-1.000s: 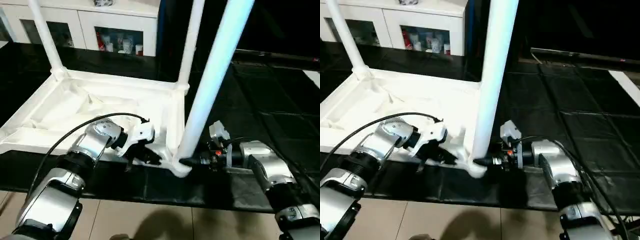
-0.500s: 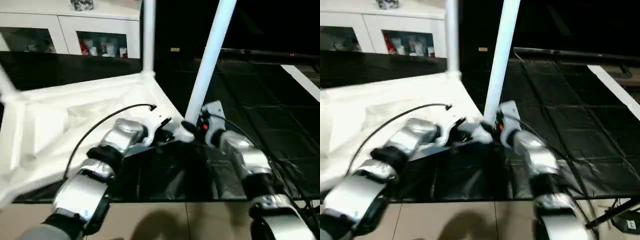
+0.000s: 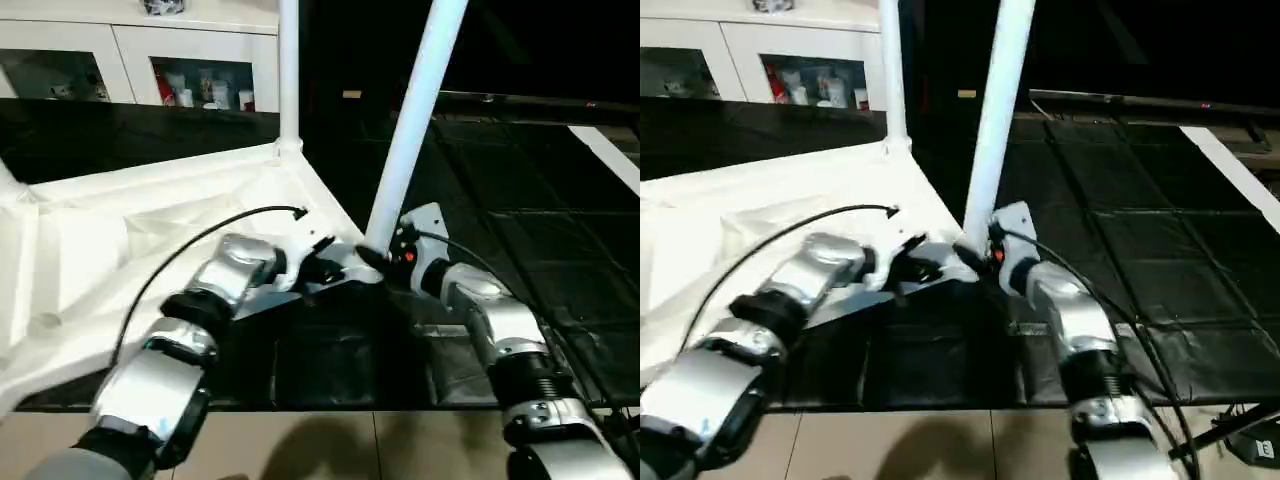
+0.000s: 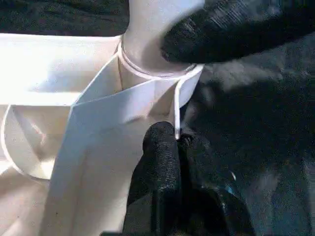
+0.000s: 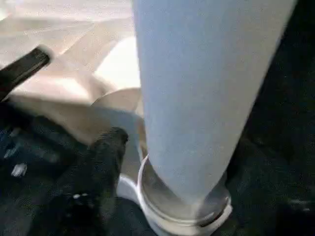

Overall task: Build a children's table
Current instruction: Rotate leg to tighten

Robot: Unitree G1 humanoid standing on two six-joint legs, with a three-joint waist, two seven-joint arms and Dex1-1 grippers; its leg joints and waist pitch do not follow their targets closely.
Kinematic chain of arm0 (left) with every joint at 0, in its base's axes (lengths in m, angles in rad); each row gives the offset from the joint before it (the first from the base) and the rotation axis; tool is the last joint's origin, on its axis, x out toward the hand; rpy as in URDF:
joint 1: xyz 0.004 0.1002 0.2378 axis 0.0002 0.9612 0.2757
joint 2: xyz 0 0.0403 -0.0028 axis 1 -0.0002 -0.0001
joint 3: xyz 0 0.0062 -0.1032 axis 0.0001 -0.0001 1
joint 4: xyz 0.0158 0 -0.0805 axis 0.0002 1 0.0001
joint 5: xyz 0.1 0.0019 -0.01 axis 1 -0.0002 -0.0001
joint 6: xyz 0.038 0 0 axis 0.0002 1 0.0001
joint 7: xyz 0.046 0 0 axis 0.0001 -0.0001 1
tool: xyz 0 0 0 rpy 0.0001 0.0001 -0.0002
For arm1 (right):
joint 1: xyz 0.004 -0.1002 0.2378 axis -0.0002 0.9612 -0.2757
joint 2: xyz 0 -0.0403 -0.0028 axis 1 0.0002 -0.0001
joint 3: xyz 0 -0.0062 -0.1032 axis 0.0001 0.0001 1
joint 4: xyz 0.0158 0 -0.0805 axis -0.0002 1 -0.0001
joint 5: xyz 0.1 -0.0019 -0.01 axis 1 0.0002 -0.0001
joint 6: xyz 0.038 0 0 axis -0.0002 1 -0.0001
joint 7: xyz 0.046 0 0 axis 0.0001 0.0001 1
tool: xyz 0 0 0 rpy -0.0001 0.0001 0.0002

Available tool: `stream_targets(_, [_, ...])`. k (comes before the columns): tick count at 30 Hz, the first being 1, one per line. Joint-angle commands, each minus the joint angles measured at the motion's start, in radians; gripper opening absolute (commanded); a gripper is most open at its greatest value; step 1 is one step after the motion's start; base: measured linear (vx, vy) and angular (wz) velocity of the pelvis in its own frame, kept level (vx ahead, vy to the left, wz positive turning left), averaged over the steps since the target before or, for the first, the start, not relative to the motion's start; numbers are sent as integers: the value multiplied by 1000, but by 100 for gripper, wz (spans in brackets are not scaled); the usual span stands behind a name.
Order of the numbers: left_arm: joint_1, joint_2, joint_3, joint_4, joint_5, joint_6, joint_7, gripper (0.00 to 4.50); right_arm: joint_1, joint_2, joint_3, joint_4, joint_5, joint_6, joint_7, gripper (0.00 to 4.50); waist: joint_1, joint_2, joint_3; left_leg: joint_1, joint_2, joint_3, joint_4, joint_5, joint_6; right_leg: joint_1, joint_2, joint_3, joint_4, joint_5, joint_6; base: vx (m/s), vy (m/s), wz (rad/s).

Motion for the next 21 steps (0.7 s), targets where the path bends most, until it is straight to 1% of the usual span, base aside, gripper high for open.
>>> stream_targets(1, [-1, 5, -23, -44, -2, -37, -73, 0, 21, -26, 56, 1, 17, 9, 116, 355, 6, 0, -62, 4, 76, -38, -64, -133, 67, 54, -128, 82, -85, -294, -136, 0, 0, 0])
stream_targets(3, [5, 26, -33, -53, -2, -59, -123, 0, 25, -67, 62, -6, 27, 6, 191, 366, 13, 1, -63, 6, 81, -37, -63, -130, 69, 52, -128, 83, -82, -269, -140, 0, 0, 0])
stream_targets(4, [5, 35, -38, -54, 1, -62, -139, 0, 26, -85, 66, -8, 27, -4, 225, 375, 14, -2, -64, 7, 82, -36, -62, -126, 71, 51, -127, 83, -79, -258, -143, 0, 0, 0])
stream_targets(5, [12, 59, -55, -64, 5, -84, -192, 0, 26, -135, 76, -2, 23, -35, 309, 390, 22, -6, -67, 2, 83, -36, -60, -103, 75, 54, -129, 81, -72, -230, -149, 0, 0, 0])
stream_targets(6, [13, 65, -59, -67, 5, -87, -209, 0, 25, -150, 78, 2, 23, -45, 333, 390, 26, -7, -65, 1, 84, -34, -59, -96, 80, 51, -127, 82, -70, -217, -152, 0, 0, 0])
stream_targets(7, [19, 79, -68, -76, 5, -103, -246, 0, 22, -176, 81, 12, 25, -63, 384, 390, 30, -5, -66, 1, 83, -33, -57, -101, 82, 51, -128, 81, -69, -217, -152, 0, 0, 0])
stream_targets(8, [23, 87, -74, -82, 3, -115, -272, 0, 20, -193, 83, 19, 27, -78, 420, 390, 32, -8, -66, -1, 83, -33, -56, -101, 84, 52, -129, 81, -69, -220, -150, 0, 0, 0])
stream_targets(9, [27, 92, -77, -88, 2, -124, -289, 0, 19, -204, 86, 23, 29, -88, 443, 390, 35, -8, -67, -3, 84, -33, -56, -94, 86, 53, -129, 81, -67, -209, -150, 0, 0, 0])
stream_targets(10, [30, 96, -81, -94, 1, -127, -307, 0, 18, -212, 86, 26, 33, -98, 462, 390, 36, -7, -66, -3, 84, -33, -56, -91, 86, 52, -128, 81, -66, -205, -150, 0, 0, 0])
stream_targets(11, [34, 102, -86, -103, -2, -129, -331, 0, 14, -219, 83, 30, 39, -104, 478, 390, 37, -8, -66, 0, 85, -33, -56, -92, 85, 50, -128, 80, -66, -207, -153, 0, 0, 0])
stream_targets(12, [38, 108, -93, -114, -3, -131, -358, 0, 9, -227, 80, 34, 51, -109, 502, 390, 41, -9, -67, -2, 84, -33, -56, -92, 85, 51, -129, 80, -66, -215, -153, 0, 0, 0])
stream_targets(13, [41, 112, -99, -121, -4, -133, -376, 0, 5, -232, 78, 37, 60, -112, 519, 390, 41, -10, -66, -2, 84, -33, -56, -94, 86, 51, -129, 80, -66, -219, -153, 0, 0, 0])
stream_targets(14, [45, 118, -109, -131, -3, -142, -399, 0, 1, -236, 75, 42, 71, -117, 542, 390, 42, -8, -66, -2, 85, -33, -56, -97, 86, 50, -129, 80, -68, -227, -151, 0, 0, 0])
stream_targets(15, [52, 127, -126, -144, 2, -154, -432, 0, -7, -241, 80, 58, 70, -163, 566, 390, 44, -7, -66, -2, 84, -33, -55, -101, 85, 49, -130, 80, -70, -243, -147, 0, 0, 0])
stream_targets(16, [52, 127, -126, -144, 2, -154, -432, 0, -7, -241, 80, 58, 70, -163, 566, 390, 46, -7, -66, -1, 85, -33, -55, -104, 81, 49, -131, 80, -70, -249, -145, 0, 0, 0])
stream_targets(18, [57, 130, -141, -155, 3, -168, -459, 0, -18, -234, 81, 80, 84, -162, 604, 390, 52, -2, -66, 3, 85, -32, -56, -108, 73, 45, -126, 79, -71, -253, -149, 0, 0, 0])
stream_targets(20, [61, 132, -152, -162, 3, -176, -476, 0, -21, -230, 89, 84, 99, -157, 648, 390, 55, -3, -65, 4, 86, -33, -57, -119, 72, 46, -127, 79, -71, -254, -153, 0, 0, 0])
stream_targets(21, [62, 132, -156, -165, 5, -180, -482, 0, -22, -228, 92, 86, 103, -155, 666, 365, 56, -1, -66, 4, 87, -33, -58, -119, 71, 47, -128, 79, -71, -255, -153, 0, 0, 0])
